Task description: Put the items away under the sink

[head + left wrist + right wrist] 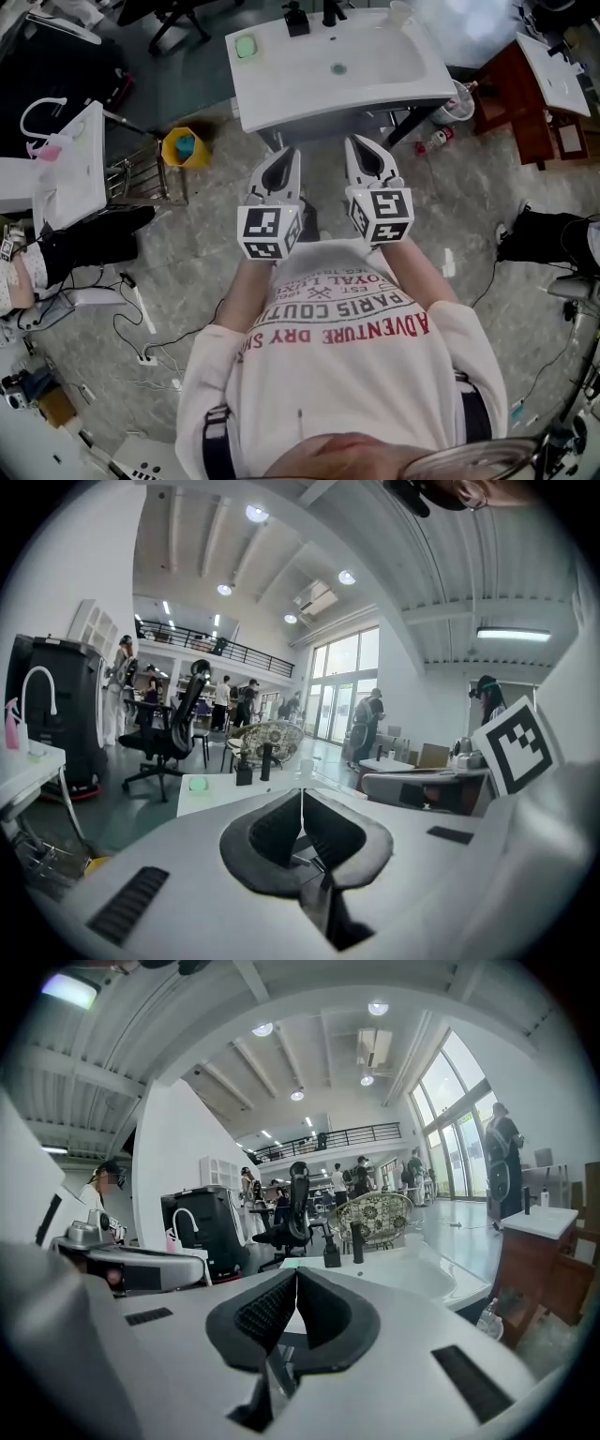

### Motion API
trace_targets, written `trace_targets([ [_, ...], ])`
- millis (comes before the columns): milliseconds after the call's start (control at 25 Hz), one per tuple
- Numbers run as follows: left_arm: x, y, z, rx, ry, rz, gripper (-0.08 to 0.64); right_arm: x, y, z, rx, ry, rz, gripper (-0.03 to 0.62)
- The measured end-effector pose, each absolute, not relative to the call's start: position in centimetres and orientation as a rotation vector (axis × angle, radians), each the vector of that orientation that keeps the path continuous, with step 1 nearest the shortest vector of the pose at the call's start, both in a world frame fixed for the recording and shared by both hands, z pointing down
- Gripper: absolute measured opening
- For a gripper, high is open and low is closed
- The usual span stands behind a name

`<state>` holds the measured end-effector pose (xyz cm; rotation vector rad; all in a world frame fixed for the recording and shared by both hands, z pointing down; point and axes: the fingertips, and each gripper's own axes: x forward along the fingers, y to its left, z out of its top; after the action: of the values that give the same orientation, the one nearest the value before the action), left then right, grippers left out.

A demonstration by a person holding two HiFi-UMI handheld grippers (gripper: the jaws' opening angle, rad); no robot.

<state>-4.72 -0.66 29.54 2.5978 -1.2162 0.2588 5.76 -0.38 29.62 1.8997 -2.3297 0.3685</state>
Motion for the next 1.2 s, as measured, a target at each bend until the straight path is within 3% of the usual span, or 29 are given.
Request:
trace_targets([
  [600, -2.4, -19.1, 30.8, 2.577, -1.166, 0.224, 0.028, 9.1, -17.4, 30.6, 1.957, -2.253, 0.342, 0.025],
  [1200, -4.0, -35.8, 33.8, 2.513, -1.147, 0.259, 0.028, 7.0, -35.1, 34.3, 1.887, -2.219, 0.383, 0.025],
])
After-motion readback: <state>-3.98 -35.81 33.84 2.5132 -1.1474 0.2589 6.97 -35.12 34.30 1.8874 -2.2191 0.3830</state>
